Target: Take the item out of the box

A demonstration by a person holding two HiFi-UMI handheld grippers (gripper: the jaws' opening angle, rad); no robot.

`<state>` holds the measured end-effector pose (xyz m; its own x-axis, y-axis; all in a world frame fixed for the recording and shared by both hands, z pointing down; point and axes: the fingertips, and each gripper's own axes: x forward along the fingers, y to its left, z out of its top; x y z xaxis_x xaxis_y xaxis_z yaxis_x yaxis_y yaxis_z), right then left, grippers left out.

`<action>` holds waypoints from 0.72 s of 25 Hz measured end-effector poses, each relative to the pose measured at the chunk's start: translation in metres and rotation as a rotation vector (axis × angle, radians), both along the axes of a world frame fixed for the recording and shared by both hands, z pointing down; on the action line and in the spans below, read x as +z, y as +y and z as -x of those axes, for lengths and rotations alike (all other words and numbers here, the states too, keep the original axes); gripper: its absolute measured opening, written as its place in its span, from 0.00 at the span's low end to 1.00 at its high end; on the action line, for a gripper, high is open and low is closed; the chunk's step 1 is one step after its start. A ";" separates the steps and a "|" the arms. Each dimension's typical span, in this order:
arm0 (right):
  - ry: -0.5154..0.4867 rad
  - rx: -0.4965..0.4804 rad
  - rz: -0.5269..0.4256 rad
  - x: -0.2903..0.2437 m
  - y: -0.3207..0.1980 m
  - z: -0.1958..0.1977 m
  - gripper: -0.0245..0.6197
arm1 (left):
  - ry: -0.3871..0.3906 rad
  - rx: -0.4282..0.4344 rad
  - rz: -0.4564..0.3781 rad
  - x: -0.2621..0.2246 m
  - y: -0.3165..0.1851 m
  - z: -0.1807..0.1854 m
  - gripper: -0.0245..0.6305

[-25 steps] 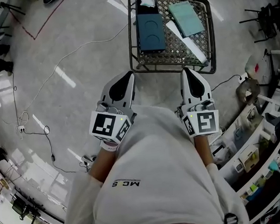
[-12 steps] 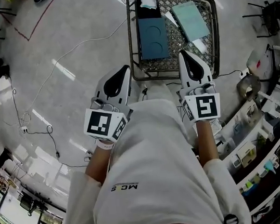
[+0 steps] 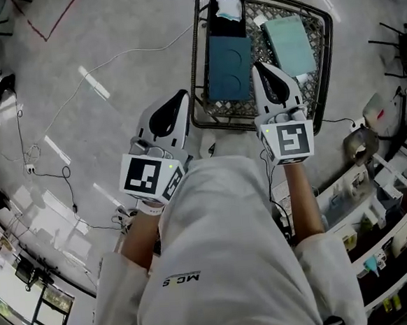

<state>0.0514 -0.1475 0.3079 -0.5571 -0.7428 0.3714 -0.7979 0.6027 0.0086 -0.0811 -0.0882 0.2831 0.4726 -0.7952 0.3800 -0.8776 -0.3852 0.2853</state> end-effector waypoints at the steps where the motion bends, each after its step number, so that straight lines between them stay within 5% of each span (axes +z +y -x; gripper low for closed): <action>1: 0.008 -0.016 0.003 0.005 -0.007 0.003 0.06 | -0.003 -0.009 0.004 0.003 -0.006 0.000 0.07; 18: 0.172 -0.229 0.126 0.158 -0.127 0.039 0.16 | 0.007 -0.115 0.136 0.124 -0.073 0.000 0.07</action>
